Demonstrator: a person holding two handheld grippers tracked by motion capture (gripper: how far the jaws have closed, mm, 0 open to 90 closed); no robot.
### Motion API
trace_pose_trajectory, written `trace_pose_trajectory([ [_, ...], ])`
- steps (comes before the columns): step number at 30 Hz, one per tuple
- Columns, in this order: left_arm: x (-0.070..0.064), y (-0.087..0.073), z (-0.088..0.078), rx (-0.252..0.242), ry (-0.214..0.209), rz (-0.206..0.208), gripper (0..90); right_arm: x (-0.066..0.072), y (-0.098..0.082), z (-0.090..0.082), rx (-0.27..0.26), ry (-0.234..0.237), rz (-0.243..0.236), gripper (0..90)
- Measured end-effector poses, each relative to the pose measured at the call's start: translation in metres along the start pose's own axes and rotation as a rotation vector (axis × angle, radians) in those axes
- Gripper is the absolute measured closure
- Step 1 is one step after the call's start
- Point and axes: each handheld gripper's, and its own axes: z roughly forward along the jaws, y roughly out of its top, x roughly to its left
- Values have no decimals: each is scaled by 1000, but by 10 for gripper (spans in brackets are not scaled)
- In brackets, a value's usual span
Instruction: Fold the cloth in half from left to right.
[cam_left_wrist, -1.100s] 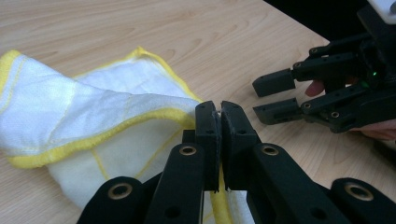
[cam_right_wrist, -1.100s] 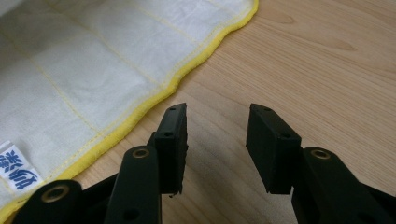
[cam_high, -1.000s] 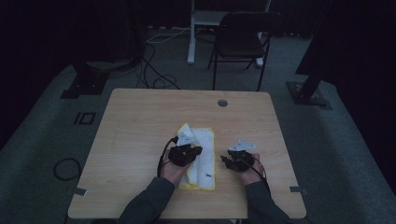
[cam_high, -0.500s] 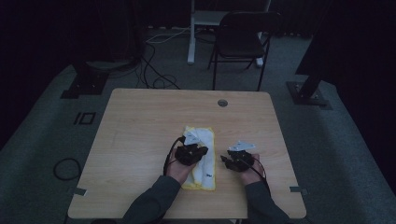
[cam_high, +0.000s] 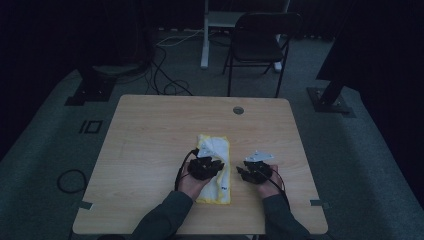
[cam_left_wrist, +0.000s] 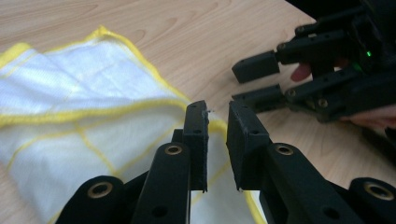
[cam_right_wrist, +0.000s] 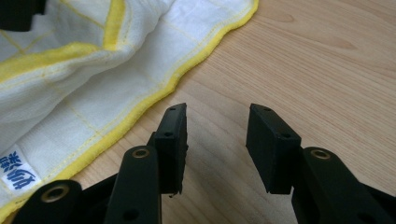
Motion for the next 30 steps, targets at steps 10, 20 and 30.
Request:
trace_pose_trajectory([
  [10, -12, -30, -5, 61, 14, 41, 789, 1, 0, 1, 2, 1, -4, 582],
  [20, -22, -44, -3, 87, -13, 57, 785, 1, 1, 1, -3, 0, -5, 582],
  [30, -29, -55, -1, 91, -26, 58, 780, 8, 14, 0, -46, 2, -29, 582],
])
